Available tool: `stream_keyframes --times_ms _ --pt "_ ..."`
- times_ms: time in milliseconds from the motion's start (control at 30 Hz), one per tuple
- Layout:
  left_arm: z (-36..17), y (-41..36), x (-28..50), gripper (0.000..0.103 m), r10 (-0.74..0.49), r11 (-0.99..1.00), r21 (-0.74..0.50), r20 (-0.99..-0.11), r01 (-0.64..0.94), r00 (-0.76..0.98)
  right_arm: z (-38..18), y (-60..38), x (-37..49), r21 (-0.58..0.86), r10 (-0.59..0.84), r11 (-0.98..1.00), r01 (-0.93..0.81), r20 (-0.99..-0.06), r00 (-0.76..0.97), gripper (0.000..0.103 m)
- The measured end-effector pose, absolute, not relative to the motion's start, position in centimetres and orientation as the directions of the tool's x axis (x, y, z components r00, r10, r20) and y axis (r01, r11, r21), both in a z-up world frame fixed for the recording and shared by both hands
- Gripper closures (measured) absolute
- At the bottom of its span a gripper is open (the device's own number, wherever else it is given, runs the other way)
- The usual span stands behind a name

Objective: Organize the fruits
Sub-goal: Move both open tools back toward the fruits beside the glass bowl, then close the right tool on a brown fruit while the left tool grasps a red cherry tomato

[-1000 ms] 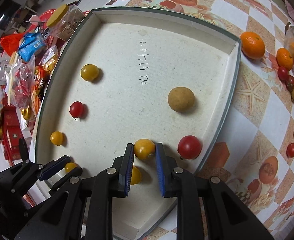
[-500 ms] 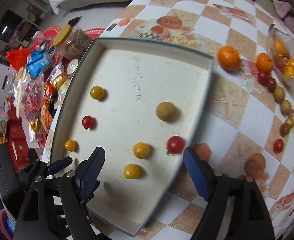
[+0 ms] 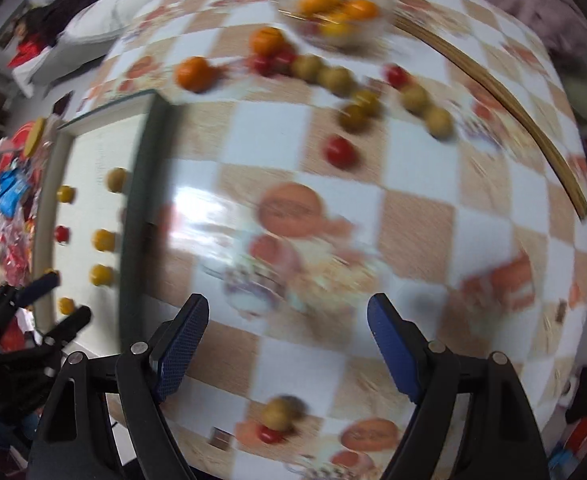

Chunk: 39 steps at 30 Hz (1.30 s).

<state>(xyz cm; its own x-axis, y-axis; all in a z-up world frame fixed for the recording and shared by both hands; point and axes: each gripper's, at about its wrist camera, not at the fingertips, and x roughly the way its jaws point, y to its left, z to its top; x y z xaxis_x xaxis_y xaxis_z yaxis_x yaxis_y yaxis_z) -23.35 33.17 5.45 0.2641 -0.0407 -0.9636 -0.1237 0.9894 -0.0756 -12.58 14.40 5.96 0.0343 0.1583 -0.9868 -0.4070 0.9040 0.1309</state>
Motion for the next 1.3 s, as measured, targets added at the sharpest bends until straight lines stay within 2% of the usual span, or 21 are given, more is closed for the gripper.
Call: stream_keyframes --times_ms 300,533,933,1300 --pt "6.5 27.9 -19.0 0.035 -0.087 0.996 -0.093 -0.957 -0.007 0.275 5.1 6.7 -12.5 0.120 0.134 0.959 -0.258 -0.990 0.036 0.019" --pt "6.3 24.5 -13.8 0.036 -0.096 0.995 -0.099 -0.952 0.004 0.289 5.2 4.4 -9.4 0.132 0.151 0.967 -0.219 -0.986 0.068 0.019" --pt "2.9 21.4 -6.4 0.036 -0.060 0.996 -0.077 -0.958 -0.050 0.281 3.8 5.1 -1.4 0.160 0.186 0.959 -0.234 -0.978 0.094 0.019" --pt "1.2 19.9 -4.3 0.036 -0.029 0.998 -0.042 -0.960 -0.041 0.279 2.8 7.1 3.2 0.181 0.221 0.942 -0.282 -0.968 0.117 0.021"
